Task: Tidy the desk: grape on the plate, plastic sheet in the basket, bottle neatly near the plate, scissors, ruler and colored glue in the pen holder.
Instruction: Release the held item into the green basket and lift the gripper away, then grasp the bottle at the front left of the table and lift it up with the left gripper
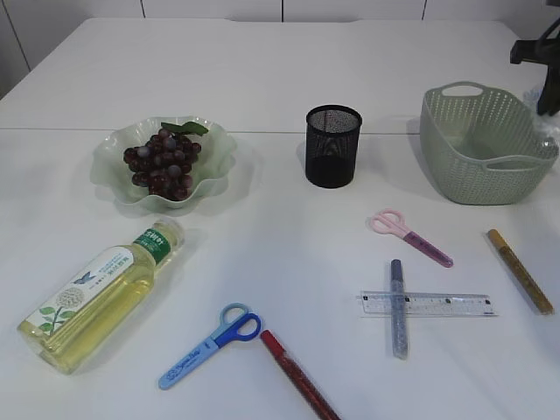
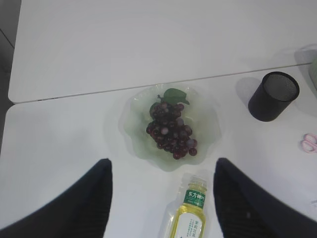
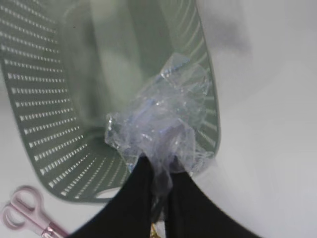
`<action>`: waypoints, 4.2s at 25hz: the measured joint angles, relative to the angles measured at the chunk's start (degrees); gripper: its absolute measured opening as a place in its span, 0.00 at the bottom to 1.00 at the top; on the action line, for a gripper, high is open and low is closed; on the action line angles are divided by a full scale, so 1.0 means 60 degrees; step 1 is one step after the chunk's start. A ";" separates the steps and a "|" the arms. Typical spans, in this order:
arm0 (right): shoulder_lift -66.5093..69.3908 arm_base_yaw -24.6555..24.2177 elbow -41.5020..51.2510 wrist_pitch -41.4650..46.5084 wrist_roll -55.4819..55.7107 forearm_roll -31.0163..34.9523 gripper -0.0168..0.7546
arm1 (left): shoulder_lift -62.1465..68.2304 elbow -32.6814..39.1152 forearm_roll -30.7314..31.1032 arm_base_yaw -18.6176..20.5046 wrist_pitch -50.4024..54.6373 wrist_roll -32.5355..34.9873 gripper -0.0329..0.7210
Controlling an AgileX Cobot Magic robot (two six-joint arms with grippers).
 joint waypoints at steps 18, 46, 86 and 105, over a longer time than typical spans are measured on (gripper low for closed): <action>0.0003 0.0000 -0.0036 -0.1032 0.0000 0.0014 0.10 | 0.0000 0.0000 0.0000 0.0000 0.0000 0.0000 0.66; 0.0019 0.0000 -0.0036 -0.1399 0.0000 0.0384 0.37 | 0.0000 0.0000 0.0000 0.0000 0.0000 0.0000 0.66; -0.0037 0.0000 -0.0036 0.0206 -0.0263 0.1048 0.66 | -0.0020 0.0192 -0.0542 0.0000 0.0000 0.0000 0.66; -0.4412 0.0000 0.3103 0.0259 -0.0390 0.1818 0.66 | 0.1722 0.3731 -0.0240 -0.1268 -0.0120 0.0110 0.82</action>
